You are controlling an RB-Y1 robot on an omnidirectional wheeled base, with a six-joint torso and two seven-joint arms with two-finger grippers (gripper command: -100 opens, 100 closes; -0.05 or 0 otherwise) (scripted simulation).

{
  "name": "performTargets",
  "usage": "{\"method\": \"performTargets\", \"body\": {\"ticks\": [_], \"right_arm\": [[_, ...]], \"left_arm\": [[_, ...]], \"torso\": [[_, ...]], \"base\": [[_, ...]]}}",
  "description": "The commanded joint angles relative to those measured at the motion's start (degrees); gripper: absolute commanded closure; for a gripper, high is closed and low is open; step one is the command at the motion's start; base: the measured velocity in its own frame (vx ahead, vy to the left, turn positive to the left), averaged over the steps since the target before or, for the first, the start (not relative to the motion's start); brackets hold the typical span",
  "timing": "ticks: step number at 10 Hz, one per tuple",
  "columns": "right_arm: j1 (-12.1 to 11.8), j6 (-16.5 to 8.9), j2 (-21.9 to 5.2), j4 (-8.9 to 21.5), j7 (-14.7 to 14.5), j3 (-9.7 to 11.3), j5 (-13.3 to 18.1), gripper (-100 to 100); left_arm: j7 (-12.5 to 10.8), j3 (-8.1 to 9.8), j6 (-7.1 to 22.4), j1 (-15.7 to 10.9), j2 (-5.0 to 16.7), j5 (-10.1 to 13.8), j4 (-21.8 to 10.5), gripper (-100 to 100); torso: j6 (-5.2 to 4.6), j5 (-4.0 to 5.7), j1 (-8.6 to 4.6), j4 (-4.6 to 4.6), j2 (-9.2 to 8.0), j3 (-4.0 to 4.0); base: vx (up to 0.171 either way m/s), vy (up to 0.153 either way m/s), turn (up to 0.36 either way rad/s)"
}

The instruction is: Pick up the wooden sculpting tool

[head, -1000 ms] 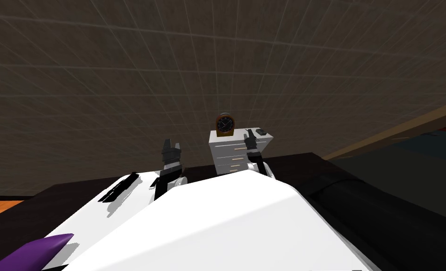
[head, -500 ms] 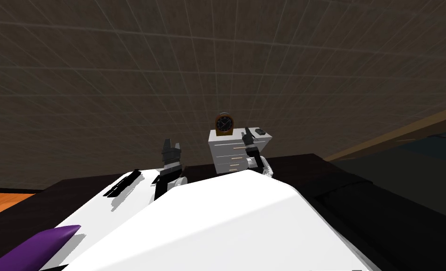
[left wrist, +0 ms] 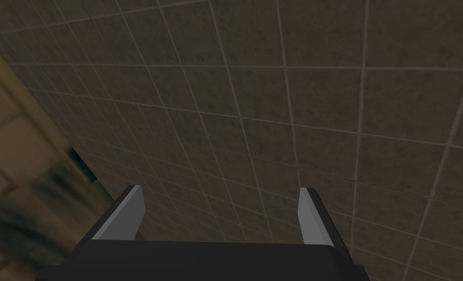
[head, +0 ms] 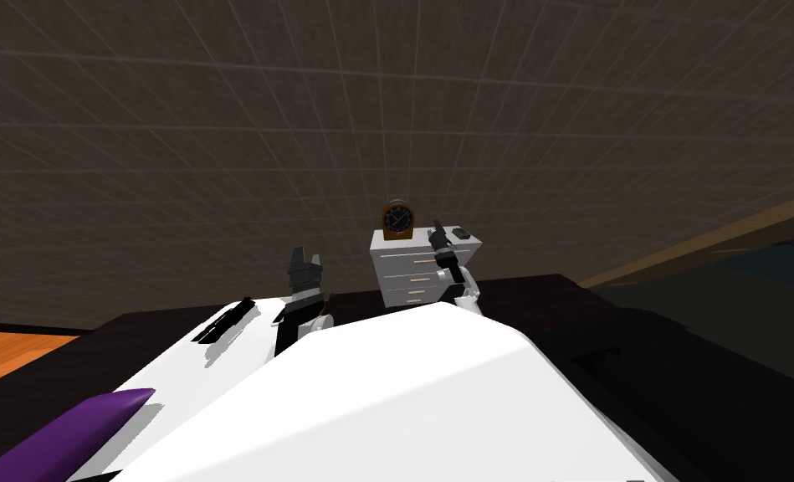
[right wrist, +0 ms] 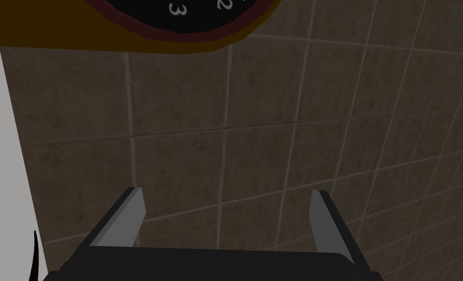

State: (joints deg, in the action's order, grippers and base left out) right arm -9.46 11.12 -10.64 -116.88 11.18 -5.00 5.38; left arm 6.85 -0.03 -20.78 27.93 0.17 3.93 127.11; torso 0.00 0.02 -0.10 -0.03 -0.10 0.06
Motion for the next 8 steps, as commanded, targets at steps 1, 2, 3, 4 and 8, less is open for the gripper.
{"method": "performTargets", "body": {"ticks": [1,2,3,4,8], "right_arm": [[2.86,-2.86,-0.88,2.18,2.21,-0.70,0.13,-100],[4.59,-3.45,-0.88,2.18,2.21,-0.70,0.13,-100],[5.23,-3.45,-0.88,2.18,2.21,-0.70,0.13,-100],[7.53,-6.32,-1.73,4.35,4.33,-1.49,0.19,-100],[13.70,-10.10,-2.53,6.66,6.55,-2.33,0.25,-100]], "left_arm": [[0.00,0.00,0.00,0.00,0.00,0.00,0.00,0],[0.00,0.00,0.00,0.00,0.00,0.00,0.00,0],[0.00,0.00,0.00,0.00,0.00,0.00,0.00,0],[0.00,0.00,0.00,0.00,0.00,0.00,0.00,0],[0.00,0.00,0.00,0.00,0.00,0.00,0.00,0]], "torso": [[0.00,0.00,0.00,0.00,0.00,0.00],[0.00,0.01,-0.03,0.00,-0.01,0.00],[0.00,0.00,0.00,0.00,0.00,0.00],[-0.01,0.00,0.04,0.02,0.05,-0.03],[-0.01,0.00,0.01,0.01,0.02,-0.01]], "base": [[-0.039,-0.033,0.040],[-0.034,-0.027,0.017],[-0.013,-0.013,-0.003],[-0.029,-0.029,0.031],[-0.028,-0.022,0.018]]}}
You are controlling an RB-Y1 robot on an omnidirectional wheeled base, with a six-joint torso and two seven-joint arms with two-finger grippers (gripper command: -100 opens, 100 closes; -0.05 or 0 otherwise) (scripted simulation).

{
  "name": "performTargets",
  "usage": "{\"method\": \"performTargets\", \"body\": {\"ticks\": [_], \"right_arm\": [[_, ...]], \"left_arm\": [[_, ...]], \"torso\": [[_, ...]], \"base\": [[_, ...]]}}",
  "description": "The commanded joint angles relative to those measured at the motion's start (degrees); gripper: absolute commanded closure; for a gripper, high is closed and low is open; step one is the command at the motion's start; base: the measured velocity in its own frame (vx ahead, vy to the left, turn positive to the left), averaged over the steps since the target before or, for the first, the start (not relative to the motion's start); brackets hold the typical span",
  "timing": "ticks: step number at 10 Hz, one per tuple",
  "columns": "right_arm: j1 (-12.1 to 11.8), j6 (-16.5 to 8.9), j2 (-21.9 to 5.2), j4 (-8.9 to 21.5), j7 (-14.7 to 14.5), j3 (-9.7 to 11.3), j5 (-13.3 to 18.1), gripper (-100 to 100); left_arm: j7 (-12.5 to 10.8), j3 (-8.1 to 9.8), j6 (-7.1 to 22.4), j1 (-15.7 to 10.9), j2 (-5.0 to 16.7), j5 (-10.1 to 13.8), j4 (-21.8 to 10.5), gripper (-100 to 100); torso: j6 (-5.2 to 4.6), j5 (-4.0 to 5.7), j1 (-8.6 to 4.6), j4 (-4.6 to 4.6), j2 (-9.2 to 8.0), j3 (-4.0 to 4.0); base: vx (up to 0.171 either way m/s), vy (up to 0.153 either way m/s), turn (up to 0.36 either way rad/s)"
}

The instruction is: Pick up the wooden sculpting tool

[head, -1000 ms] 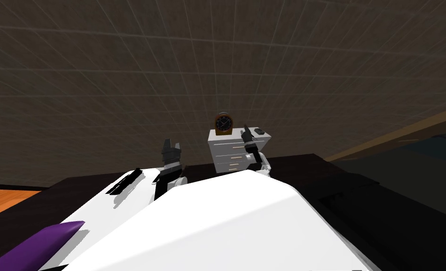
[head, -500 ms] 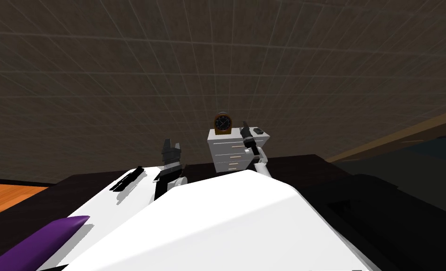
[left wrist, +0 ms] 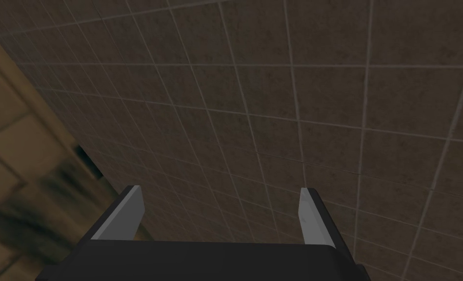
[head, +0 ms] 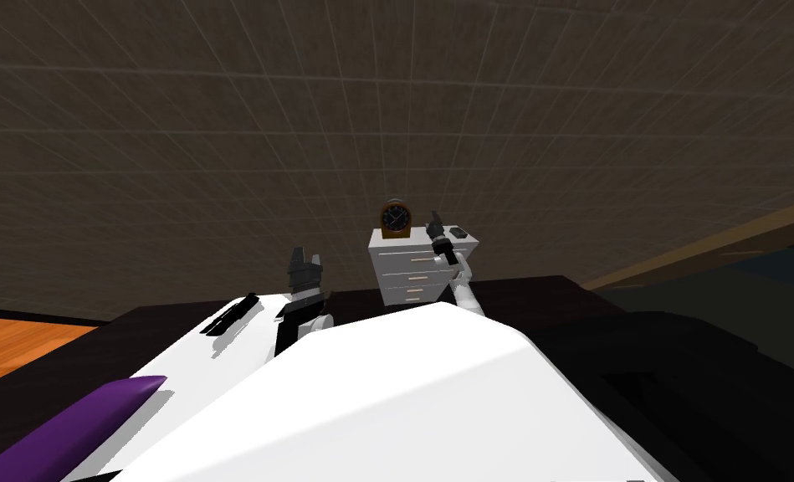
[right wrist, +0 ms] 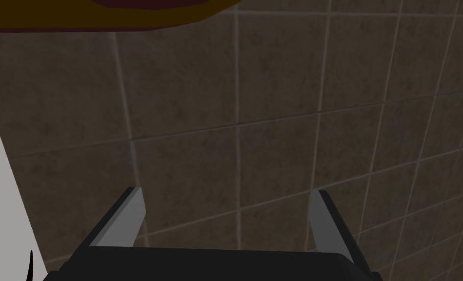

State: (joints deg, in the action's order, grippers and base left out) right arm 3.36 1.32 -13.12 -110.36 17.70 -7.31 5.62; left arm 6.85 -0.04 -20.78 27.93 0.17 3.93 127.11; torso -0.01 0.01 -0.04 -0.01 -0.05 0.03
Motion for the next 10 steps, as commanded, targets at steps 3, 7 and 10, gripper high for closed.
{"method": "performTargets", "body": {"ticks": [3,7,10], "right_arm": [[5.29,-3.90,-0.82,2.59,2.34,-0.91,0.09,-100],[12.17,-10.17,-2.31,7.94,7.07,-2.78,0.29,-100],[17.85,-14.76,-3.06,10.81,9.47,-3.75,0.41,-100]], "left_arm": [[0.00,0.00,0.00,0.00,0.00,0.00,0.00,0],[0.00,0.00,0.00,0.00,0.00,0.00,0.00,0],[0.00,0.00,0.00,0.00,0.00,0.00,0.00,0]], "torso": [[0.00,0.00,-0.02,-0.01,-0.03,0.01],[-0.01,0.01,-0.03,0.01,0.01,-0.01],[-0.01,0.02,-0.10,0.00,-0.02,0.01]], "base": [[-0.024,-0.016,0.015],[-0.021,-0.024,0.014],[-0.029,-0.031,0.012]]}}
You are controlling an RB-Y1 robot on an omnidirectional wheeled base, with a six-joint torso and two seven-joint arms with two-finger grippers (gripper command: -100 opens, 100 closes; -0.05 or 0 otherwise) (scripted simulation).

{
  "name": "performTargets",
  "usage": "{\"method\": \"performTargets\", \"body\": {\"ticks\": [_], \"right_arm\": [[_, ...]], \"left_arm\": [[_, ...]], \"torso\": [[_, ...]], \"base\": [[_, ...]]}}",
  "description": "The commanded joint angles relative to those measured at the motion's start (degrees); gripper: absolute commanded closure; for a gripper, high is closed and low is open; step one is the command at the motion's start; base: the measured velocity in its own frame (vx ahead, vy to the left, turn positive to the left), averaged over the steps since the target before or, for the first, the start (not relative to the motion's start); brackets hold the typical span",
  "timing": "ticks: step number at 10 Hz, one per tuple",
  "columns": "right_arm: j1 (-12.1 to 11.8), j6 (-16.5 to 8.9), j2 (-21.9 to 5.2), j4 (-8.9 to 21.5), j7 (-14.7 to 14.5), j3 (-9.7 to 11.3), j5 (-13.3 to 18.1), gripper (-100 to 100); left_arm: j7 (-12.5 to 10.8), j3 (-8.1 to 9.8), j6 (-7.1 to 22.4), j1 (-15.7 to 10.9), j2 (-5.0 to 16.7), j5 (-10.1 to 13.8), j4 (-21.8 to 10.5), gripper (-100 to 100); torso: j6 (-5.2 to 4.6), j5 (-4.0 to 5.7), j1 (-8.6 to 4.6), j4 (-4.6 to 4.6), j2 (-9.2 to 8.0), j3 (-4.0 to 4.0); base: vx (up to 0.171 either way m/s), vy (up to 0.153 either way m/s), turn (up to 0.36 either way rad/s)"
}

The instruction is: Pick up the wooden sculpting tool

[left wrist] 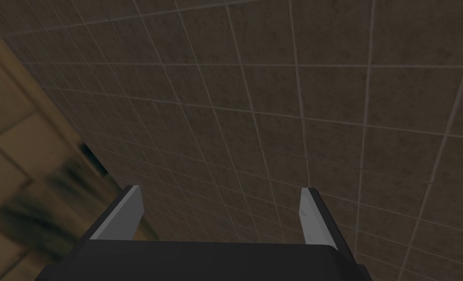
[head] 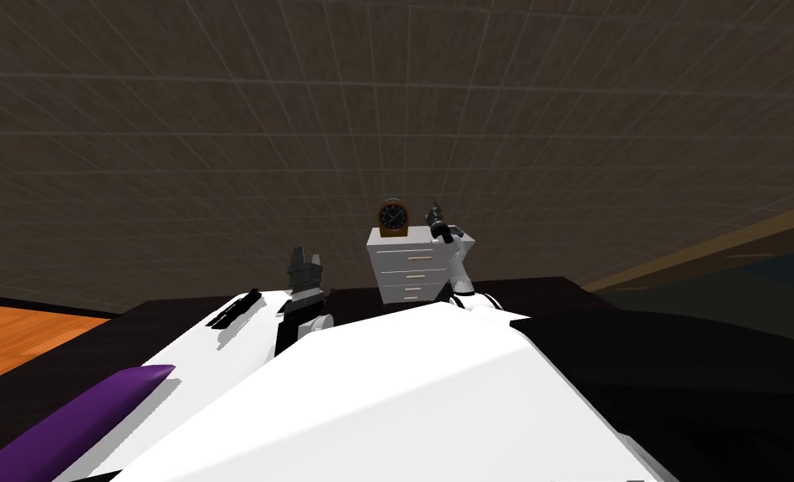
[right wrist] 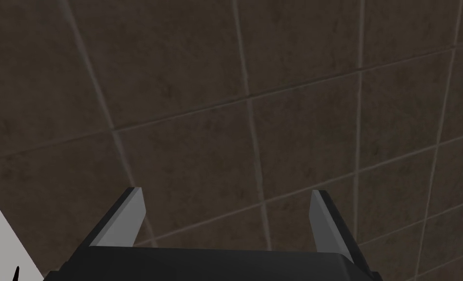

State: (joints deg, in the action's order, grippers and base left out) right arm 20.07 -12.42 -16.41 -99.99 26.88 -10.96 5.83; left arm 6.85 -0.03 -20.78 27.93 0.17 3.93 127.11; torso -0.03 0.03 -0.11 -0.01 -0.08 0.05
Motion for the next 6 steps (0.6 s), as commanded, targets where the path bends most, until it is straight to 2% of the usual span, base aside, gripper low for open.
{"method": "performTargets", "body": {"ticks": [1,2,3,4,5,6], "right_arm": [[1.98,-1.72,0.24,0.44,0.28,-0.10,0.21,-100],[4.00,-4.02,-0.52,3.04,2.68,-1.10,0.34,-100],[5.80,-5.26,-0.52,3.42,2.68,-1.10,0.34,-100],[6.40,-5.81,-0.52,3.42,2.68,-1.10,0.34,-100],[8.69,-8.11,-1.28,6.13,5.06,-2.12,0.48,-100],[10.24,-9.62,-1.28,6.51,5.06,-2.12,0.48,-100]], "left_arm": [[0.00,0.00,0.00,0.00,0.00,0.00,0.00,0],[0.00,0.00,0.00,0.00,0.00,0.00,0.00,0],[0.00,0.00,0.00,0.00,0.00,0.00,0.00,0],[0.00,0.00,0.00,0.00,0.00,0.00,0.00,0],[0.00,0.00,0.00,0.00,0.00,0.00,0.00,0],[0.00,0.00,0.00,0.00,0.00,0.00,0.00,0]], "torso": [[0.00,0.00,0.00,0.00,0.00,0.00],[0.00,-0.01,0.05,0.01,0.03,-0.02],[0.00,-0.01,0.03,0.01,0.04,-0.02],[0.00,-0.01,0.05,0.01,0.03,-0.02],[0.00,-0.01,0.08,0.02,0.06,-0.03],[0.00,-0.01,0.04,0.02,0.04,-0.03]], "base": [[-0.013,-0.017,-0.001],[-0.020,-0.021,0.009],[-0.021,-0.020,0.006],[-0.008,-0.014,-0.001],[-0.018,-0.021,0.004],[-0.016,-0.019,0.002]]}}
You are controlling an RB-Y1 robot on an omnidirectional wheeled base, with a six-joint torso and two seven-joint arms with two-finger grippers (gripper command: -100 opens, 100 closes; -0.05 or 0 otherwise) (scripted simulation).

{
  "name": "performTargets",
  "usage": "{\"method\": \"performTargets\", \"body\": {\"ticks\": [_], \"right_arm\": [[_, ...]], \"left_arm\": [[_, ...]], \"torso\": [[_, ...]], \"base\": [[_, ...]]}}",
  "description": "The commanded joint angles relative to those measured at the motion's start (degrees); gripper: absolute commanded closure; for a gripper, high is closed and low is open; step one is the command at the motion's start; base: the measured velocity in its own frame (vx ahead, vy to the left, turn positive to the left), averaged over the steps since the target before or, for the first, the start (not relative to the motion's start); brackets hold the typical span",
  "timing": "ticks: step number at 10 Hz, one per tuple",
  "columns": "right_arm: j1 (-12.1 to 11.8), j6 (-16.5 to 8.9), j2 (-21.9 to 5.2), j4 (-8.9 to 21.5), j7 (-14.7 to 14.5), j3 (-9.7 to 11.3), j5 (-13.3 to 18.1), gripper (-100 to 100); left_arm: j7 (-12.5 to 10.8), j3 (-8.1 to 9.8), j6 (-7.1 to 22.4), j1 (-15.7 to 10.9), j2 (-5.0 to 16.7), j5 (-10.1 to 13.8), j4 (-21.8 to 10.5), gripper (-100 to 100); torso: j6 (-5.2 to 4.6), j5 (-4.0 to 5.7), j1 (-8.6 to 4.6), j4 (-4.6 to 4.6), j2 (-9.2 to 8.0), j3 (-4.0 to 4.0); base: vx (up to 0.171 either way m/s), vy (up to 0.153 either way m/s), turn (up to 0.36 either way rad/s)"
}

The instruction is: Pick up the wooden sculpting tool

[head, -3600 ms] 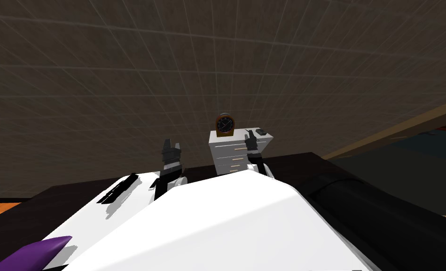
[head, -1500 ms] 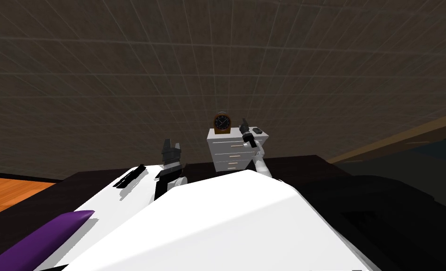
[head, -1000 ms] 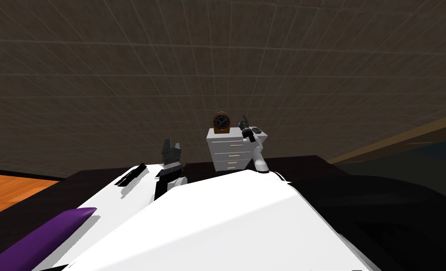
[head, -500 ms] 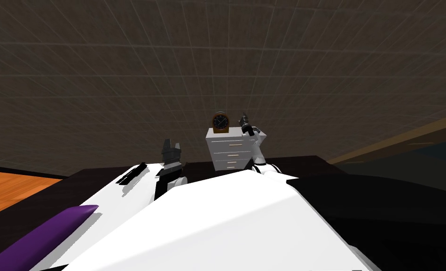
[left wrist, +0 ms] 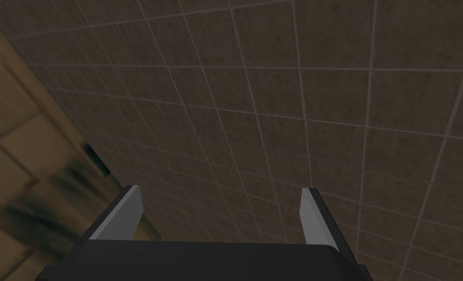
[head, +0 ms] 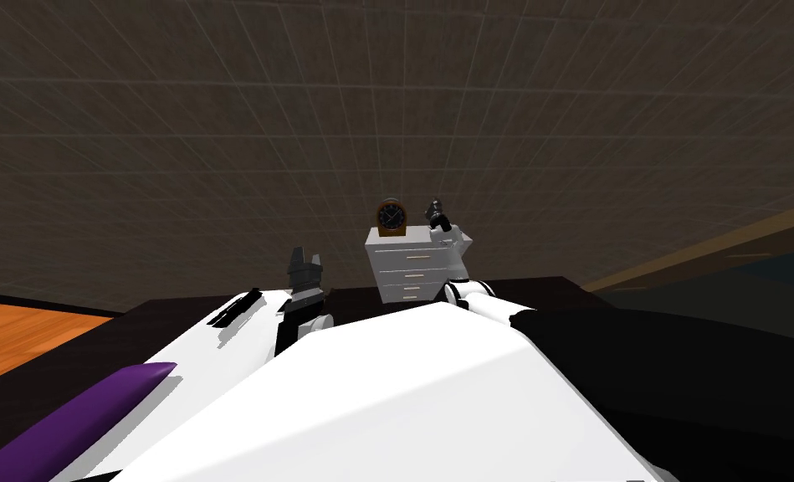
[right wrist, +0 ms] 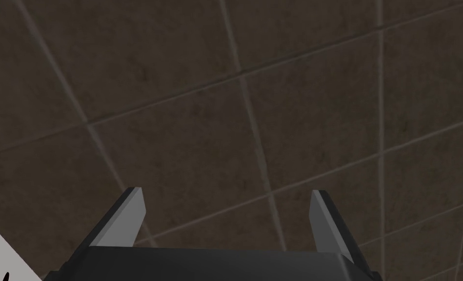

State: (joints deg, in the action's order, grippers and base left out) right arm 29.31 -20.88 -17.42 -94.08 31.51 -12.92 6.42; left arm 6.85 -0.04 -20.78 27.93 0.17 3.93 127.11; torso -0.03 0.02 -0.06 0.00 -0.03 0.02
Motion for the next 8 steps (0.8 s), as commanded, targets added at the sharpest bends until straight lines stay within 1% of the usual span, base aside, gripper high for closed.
{"method": "performTargets", "body": {"ticks": [1,2,3,4,5,6,7,8], "right_arm": [[2.86,-2.86,-1.04,2.86,2.79,-1.19,0.04,-100],[4.28,-4.59,-1.04,3.78,2.79,-1.19,0.04,-100],[5.74,-5.79,-1.04,3.78,2.79,-1.19,0.04,-100],[7.58,-7.71,-1.82,6.36,5.10,-2.25,0.20,-100],[9.21,-9.11,-1.82,7.03,5.10,-2.25,0.20,-100],[9.86,-10.11,-1.82,7.03,5.10,-2.25,0.20,-100],[12.03,-12.19,-2.60,9.53,7.37,-3.32,0.36,-100],[13.47,-13.58,-2.60,10.35,7.37,-3.32,0.36,-100]], "left_arm": [[0.00,0.00,0.00,0.00,0.00,0.00,0.00,0],[0.00,0.00,0.00,0.00,0.00,0.00,0.00,0],[0.00,0.00,0.00,0.00,0.00,0.00,0.00,0],[0.00,0.00,0.00,0.00,0.00,0.00,0.00,0],[0.00,0.00,0.00,0.00,0.00,0.00,0.00,0],[0.00,0.00,0.00,0.00,0.00,0.00,0.00,0],[0.00,0.00,0.00,0.00,0.00,0.00,0.00,0],[0.00,0.00,0.00,0.00,0.00,0.00,0.00,0]], "torso": [[0.00,0.00,0.00,0.00,0.00,0.00],[-0.02,0.01,-0.03,0.00,0.00,0.00],[0.00,0.01,0.00,0.01,0.03,-0.02],[0.00,-0.01,0.03,0.01,0.04,-0.02],[-0.01,0.01,-0.01,0.02,0.03,-0.02],[0.00,0.00,0.00,0.01,0.02,-0.01],[-0.01,0.00,0.03,0.01,0.02,-0.01],[-0.02,0.01,0.00,0.01,0.02,-0.02]], "base": [[-0.012,-0.021,0.002],[-0.006,-0.019,-0.007],[-0.002,-0.010,0.000],[-0.006,-0.022,-0.006],[-0.010,-0.020,-0.004],[-0.006,-0.012,0.001],[-0.006,-0.017,-0.016],[0.001,-0.011,-0.009]]}}
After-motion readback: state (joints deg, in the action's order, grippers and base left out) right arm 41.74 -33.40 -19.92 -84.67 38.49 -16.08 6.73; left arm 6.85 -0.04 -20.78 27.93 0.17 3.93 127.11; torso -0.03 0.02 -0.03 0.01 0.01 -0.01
